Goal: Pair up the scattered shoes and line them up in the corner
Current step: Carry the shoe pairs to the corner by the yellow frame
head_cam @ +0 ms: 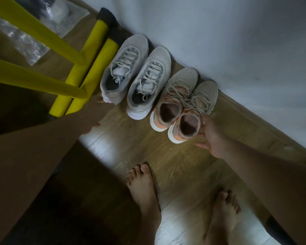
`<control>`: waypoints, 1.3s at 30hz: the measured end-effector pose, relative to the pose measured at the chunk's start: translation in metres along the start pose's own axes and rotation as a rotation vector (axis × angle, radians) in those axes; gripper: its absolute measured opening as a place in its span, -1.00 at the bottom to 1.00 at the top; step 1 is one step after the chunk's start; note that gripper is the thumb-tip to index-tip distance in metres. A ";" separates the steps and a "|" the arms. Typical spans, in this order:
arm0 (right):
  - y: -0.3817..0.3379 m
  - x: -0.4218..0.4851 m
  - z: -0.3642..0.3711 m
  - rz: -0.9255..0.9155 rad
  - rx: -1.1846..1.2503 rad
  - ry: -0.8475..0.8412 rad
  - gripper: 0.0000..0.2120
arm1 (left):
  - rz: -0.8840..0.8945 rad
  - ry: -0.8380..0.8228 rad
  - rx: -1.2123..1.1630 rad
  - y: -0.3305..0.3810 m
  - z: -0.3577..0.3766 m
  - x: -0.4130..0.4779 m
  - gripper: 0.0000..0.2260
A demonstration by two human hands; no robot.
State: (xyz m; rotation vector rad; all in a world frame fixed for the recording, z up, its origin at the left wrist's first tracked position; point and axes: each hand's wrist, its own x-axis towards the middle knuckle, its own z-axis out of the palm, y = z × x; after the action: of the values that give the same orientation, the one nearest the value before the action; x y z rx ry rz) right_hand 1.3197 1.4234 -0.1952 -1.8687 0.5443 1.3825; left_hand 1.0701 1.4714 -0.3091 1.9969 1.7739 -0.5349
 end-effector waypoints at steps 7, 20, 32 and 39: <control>-0.046 -0.123 0.019 -0.227 -0.449 0.124 -0.55 | 0.024 -0.185 -0.327 -0.032 -0.044 -0.007 -0.61; -0.236 -0.569 0.021 -0.660 -0.425 -0.060 -0.74 | 0.138 -0.254 -1.080 0.034 -0.725 -0.221 -0.79; -0.276 -0.698 0.024 -0.986 -0.855 -0.405 -0.69 | 0.141 0.238 -1.210 -0.020 -0.797 -0.380 -0.73; -0.223 -0.751 0.042 -1.015 -0.948 -0.688 -0.83 | -0.153 0.407 -1.331 -0.066 -0.751 -0.491 -0.67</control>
State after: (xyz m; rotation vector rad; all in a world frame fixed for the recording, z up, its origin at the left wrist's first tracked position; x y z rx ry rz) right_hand 1.2027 1.5320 0.5731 -1.6416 -1.4245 1.4397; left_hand 0.9570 1.4754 0.5839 1.0135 1.7044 0.8919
